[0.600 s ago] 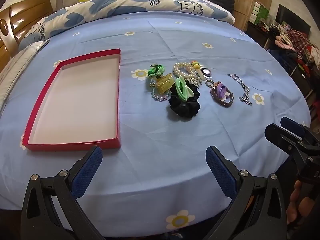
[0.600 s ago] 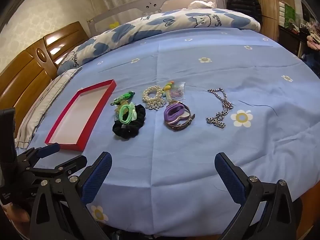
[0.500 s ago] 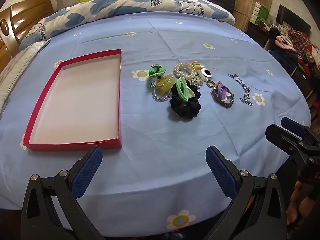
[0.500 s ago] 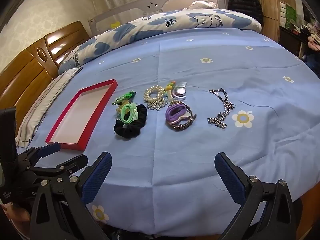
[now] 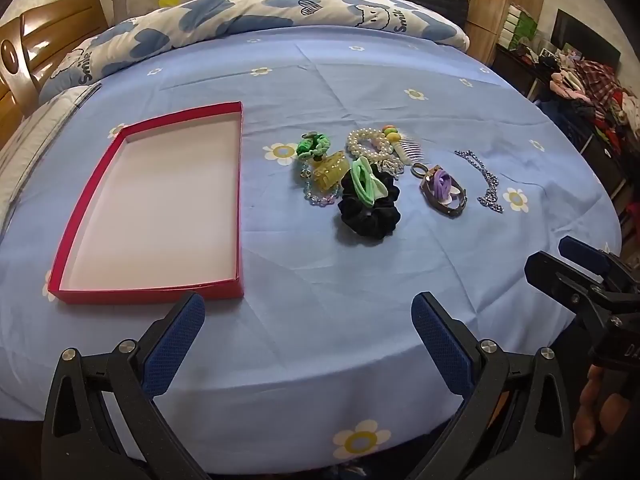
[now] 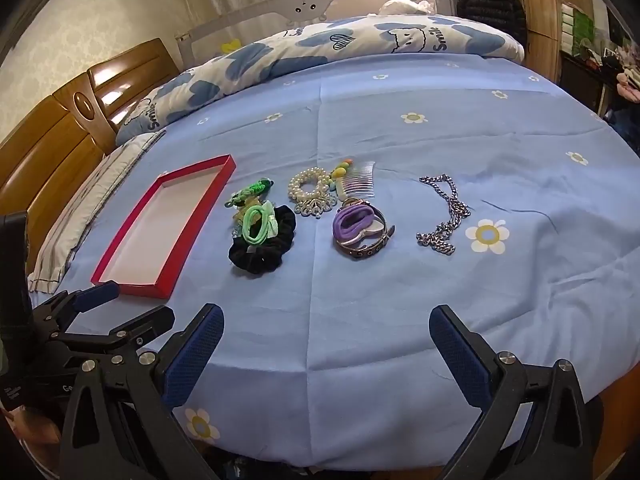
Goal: Organize jewelry
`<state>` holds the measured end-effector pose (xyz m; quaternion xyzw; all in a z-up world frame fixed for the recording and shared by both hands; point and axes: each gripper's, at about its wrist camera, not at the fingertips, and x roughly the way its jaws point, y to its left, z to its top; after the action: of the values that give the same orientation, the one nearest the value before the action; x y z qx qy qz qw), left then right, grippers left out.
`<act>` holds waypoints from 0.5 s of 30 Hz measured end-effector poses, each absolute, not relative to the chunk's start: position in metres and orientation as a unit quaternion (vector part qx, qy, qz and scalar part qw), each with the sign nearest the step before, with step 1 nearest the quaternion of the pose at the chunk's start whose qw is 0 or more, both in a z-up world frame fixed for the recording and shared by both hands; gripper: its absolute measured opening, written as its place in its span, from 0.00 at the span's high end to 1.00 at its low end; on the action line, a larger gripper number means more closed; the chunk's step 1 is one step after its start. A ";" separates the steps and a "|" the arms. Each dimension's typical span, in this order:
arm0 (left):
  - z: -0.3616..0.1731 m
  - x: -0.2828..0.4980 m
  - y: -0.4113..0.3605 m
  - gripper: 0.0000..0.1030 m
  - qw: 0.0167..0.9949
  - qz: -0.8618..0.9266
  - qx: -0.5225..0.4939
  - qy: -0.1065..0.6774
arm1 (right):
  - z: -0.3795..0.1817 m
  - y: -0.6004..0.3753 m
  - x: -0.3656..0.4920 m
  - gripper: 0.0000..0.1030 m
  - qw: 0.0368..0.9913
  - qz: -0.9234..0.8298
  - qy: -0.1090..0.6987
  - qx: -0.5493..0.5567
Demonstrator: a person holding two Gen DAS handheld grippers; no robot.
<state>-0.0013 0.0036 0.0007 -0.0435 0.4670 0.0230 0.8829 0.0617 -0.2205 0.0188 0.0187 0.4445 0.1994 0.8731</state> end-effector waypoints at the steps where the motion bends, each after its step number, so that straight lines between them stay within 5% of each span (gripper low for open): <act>1: 0.001 -0.001 0.004 0.00 0.883 0.023 -0.044 0.467 | 0.019 -0.221 0.062 0.00 0.873 0.200 0.444 0.019; 15: 0.001 -0.002 0.002 0.00 0.883 0.025 -0.043 0.466 | 0.021 -0.222 0.062 0.00 0.873 0.201 0.444 0.019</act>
<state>-0.0021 0.0022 0.0010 -0.0431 0.4663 0.0245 0.8833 0.0620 -0.2217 0.0209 0.0194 0.4439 0.2013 0.8729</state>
